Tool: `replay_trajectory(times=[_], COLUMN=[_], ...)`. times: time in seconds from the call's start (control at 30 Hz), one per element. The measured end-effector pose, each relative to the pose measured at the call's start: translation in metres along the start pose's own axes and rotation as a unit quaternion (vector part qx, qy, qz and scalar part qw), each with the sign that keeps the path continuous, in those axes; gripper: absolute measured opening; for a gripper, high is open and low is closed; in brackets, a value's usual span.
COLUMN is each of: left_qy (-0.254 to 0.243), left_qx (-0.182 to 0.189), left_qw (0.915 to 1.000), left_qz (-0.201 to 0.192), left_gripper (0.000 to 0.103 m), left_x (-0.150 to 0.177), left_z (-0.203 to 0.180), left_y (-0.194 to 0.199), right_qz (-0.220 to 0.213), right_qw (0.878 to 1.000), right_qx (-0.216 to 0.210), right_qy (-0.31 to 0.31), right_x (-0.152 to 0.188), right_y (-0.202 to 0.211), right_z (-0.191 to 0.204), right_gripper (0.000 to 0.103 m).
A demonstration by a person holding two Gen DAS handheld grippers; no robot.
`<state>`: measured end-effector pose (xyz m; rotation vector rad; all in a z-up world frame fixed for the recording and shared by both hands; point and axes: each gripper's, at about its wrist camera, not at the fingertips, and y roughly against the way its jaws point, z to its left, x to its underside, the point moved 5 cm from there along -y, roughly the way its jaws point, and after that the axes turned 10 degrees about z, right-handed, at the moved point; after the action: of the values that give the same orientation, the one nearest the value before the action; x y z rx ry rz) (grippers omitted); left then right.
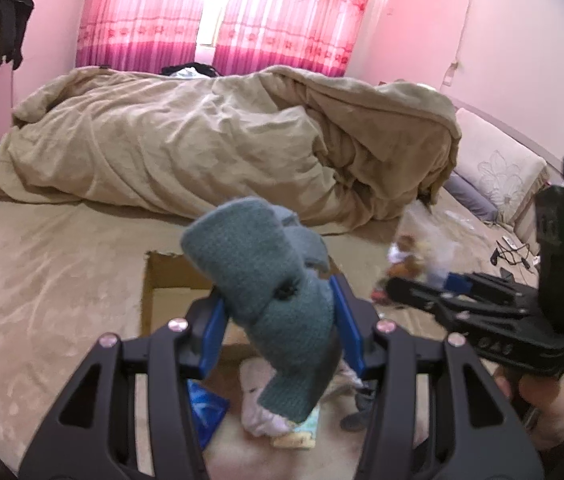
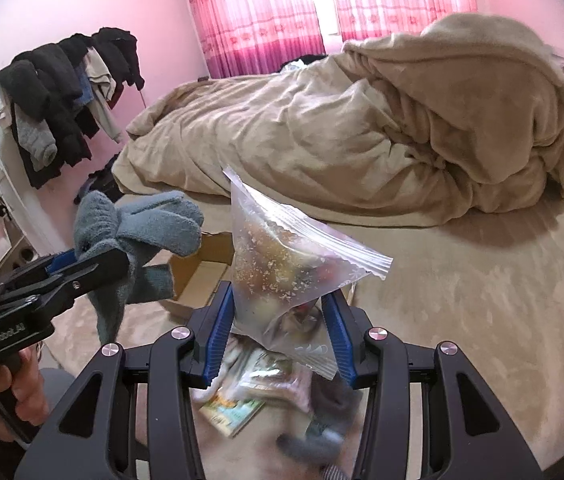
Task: Organize objects
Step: 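Carry the zip bag and grey sock into the cardboard box and release both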
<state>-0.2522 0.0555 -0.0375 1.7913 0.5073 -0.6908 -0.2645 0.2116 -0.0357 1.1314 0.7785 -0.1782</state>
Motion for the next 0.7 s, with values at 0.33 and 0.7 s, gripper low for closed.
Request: replay_trajectory(times=[0.33,0.7], left_qy=[0.006,0.026], left_qx=[0.014,0.011], left_qw=[0.9982,0.9925], left_qz=[0.058,0.119], left_gripper=[0.05,0.059], left_x=[0.002,0.023], left_z=[0.009,0.029], left_y=[-0.092,-0.154], right_qz=[0.047,0.099], right_qw=[0.998,0.994], right_qx=[0.007,0.002], right_qy=[0.028,0.042], right_x=[-0.007,0.011], right_y=[-0.078,-0.129], right_z=[-0.015,-0.02], right_gripper=[0.047,0.048])
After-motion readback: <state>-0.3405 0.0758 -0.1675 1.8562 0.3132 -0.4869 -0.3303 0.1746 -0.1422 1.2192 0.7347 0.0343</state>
